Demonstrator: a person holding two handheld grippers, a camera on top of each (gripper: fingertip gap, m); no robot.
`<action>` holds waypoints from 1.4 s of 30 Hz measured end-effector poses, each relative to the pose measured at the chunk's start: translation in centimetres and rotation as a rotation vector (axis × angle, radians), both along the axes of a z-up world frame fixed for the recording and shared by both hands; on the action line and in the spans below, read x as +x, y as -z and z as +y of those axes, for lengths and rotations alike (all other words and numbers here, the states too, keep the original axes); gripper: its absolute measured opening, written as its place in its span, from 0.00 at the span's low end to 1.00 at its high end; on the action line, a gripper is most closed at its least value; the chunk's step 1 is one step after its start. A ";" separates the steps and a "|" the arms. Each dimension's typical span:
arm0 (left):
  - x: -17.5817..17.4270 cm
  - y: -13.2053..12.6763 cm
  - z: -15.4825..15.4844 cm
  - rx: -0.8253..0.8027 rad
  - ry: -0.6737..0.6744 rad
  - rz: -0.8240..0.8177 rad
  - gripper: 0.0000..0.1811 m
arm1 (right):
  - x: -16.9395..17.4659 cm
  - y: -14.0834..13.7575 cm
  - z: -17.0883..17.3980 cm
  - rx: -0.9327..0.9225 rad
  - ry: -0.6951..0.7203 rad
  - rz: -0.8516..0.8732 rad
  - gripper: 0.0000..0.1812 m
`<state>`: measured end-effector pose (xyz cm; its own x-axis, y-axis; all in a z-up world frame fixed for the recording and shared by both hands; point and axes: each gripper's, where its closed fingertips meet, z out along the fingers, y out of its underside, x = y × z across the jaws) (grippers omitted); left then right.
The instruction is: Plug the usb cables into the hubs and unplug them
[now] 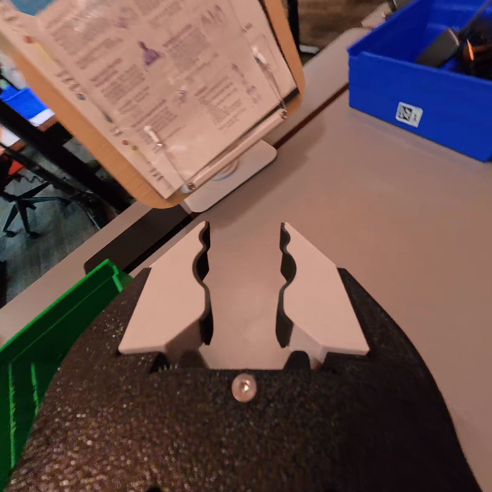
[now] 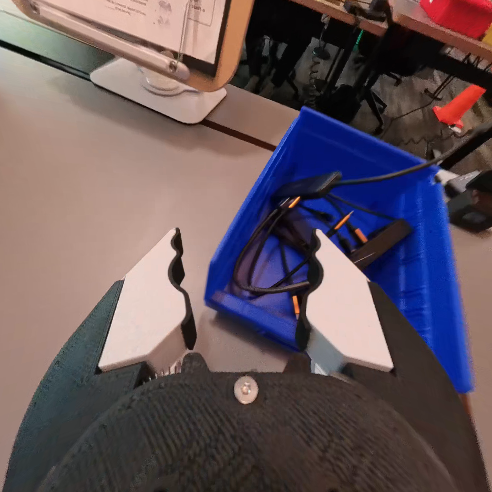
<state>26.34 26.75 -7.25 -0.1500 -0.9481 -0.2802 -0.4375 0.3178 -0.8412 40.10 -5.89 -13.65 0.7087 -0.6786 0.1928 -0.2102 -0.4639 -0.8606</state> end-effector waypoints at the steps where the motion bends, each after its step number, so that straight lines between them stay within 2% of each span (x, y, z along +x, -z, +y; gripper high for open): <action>1: -0.6 -0.6 0.8 -0.013 -0.028 -0.018 0.29 | -0.5 1.1 0.3 0.023 0.011 0.002 0.51; 4: -4.7 -1.9 5.2 -0.056 -0.175 -0.070 0.31 | -1.2 4.0 1.0 0.074 0.030 0.013 0.42; 7: -10.6 -1.4 11.7 -0.058 -0.359 -0.154 0.31 | -1.1 4.0 1.3 0.124 0.033 -0.071 0.29; 11: -19.3 2.3 23.6 0.081 -0.657 -0.105 0.38 | -0.4 4.8 2.1 0.087 0.027 -0.091 0.26; 12: -20.8 3.7 25.4 0.040 -0.676 -0.078 0.38 | -0.2 4.8 2.2 0.087 0.036 -0.104 0.23; 14: -22.3 7.2 27.3 -0.114 -0.653 -0.005 0.38 | 0.5 4.8 2.3 0.105 0.069 -0.127 0.17; 15: -22.6 8.8 27.7 -0.176 -0.629 0.027 0.38 | 1.0 4.7 1.9 0.102 0.102 -0.145 0.10; 18: -21.8 11.7 27.4 -0.243 -0.535 0.039 0.38 | 1.3 4.7 1.9 0.102 0.130 -0.140 0.08; 19: -21.2 12.2 27.2 -0.257 -0.513 0.023 0.31 | 1.4 4.7 1.8 0.095 0.150 -0.146 0.07; 21: -20.1 12.2 27.2 -0.256 -0.512 -0.041 0.19 | 1.4 4.7 1.6 0.076 0.208 -0.165 0.04; 24: -20.4 11.8 27.9 -0.350 -0.597 -0.125 0.02 | 0.4 4.7 1.5 0.060 0.250 -0.161 0.02; 28: -21.6 11.7 26.6 -0.354 -0.654 -0.158 0.02 | -2.9 4.7 3.8 0.115 0.221 -0.099 0.02; 30: -22.7 11.6 25.5 -0.440 -0.695 -0.216 0.02 | -5.2 4.7 5.4 0.110 0.187 -0.095 0.03; 32: -24.2 11.3 24.9 -0.534 -0.756 -0.305 0.01 | -7.5 4.7 6.9 0.107 0.163 -0.095 0.03; 34: -25.5 10.8 23.6 -0.555 -0.755 -0.344 0.01 | -9.9 4.7 8.6 0.121 0.136 -0.089 0.04; 38: -27.4 8.3 21.2 -0.447 -0.764 -0.398 0.01 | -15.4 4.6 12.8 0.176 0.040 -0.057 0.07; 42: -29.1 4.0 19.9 -0.350 -0.819 -0.513 0.01 | -22.2 3.9 18.2 0.276 -0.188 0.078 0.21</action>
